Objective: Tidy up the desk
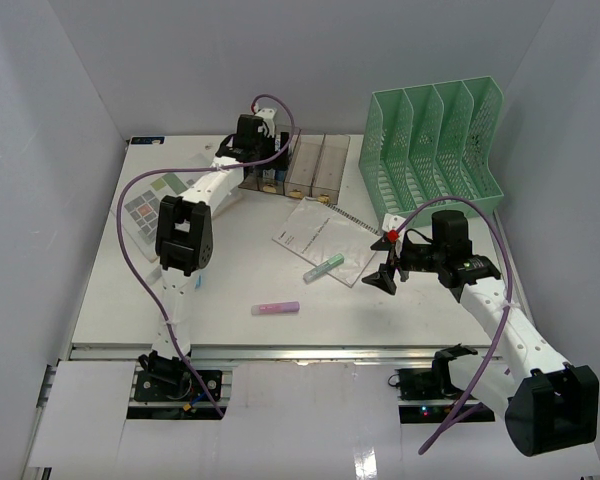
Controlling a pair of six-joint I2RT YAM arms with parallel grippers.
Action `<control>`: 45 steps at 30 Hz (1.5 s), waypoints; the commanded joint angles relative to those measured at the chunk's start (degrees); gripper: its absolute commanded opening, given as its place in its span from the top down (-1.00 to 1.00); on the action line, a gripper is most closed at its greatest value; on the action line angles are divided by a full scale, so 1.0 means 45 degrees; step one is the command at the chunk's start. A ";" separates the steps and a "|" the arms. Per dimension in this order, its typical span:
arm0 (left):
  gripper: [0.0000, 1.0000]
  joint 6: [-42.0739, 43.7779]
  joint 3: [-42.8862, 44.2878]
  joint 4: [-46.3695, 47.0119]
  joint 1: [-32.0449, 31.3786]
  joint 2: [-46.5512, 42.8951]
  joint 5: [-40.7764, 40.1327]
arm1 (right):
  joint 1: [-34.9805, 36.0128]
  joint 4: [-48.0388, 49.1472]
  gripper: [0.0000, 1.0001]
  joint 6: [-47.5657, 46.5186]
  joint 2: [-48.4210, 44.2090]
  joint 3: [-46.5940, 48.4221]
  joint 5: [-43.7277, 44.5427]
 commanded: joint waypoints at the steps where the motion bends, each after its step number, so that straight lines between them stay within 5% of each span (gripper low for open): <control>1: -0.96 -0.0344 0.0515 0.0267 -0.0029 -0.0758 0.0161 | -0.0130 0.0100 -0.80 -0.0040 -0.0039 -0.0023 -0.0109; 7: -0.96 -0.0848 0.0477 0.0095 -0.0037 -0.1750 0.0683 | -0.0371 -0.0005 -0.80 -0.0144 -0.0008 -0.0084 -0.0141; 13: -0.96 -0.0853 -0.2642 0.0014 -0.0005 -0.5178 0.1970 | -0.0485 -0.2928 -0.80 -0.4811 0.0163 -0.0210 -0.1839; 22: -0.96 -0.1182 -1.4851 0.1806 0.0159 -1.5652 0.3464 | -0.0583 -0.6144 -0.93 -1.0755 0.1139 0.0342 0.0711; 26: -0.96 -0.1136 -1.7367 0.1336 0.0197 -1.8950 0.3127 | -0.0592 -0.7666 -0.94 -1.2461 0.2483 0.1672 0.1029; 32: -0.96 -0.1200 -1.8515 0.0605 0.0197 -2.1158 0.2481 | 0.0685 -0.7819 -0.77 -1.2303 0.4872 0.3390 0.0746; 38: -0.96 -0.0930 -1.8211 0.0463 0.0197 -2.0411 0.1366 | 0.3302 -0.5848 -0.75 -1.0185 0.7312 0.5348 0.2914; 45: -0.96 -0.0865 -1.8256 0.0396 0.0197 -2.0676 0.0903 | 0.4507 -0.5879 -0.67 -0.8615 1.0530 0.8783 0.4417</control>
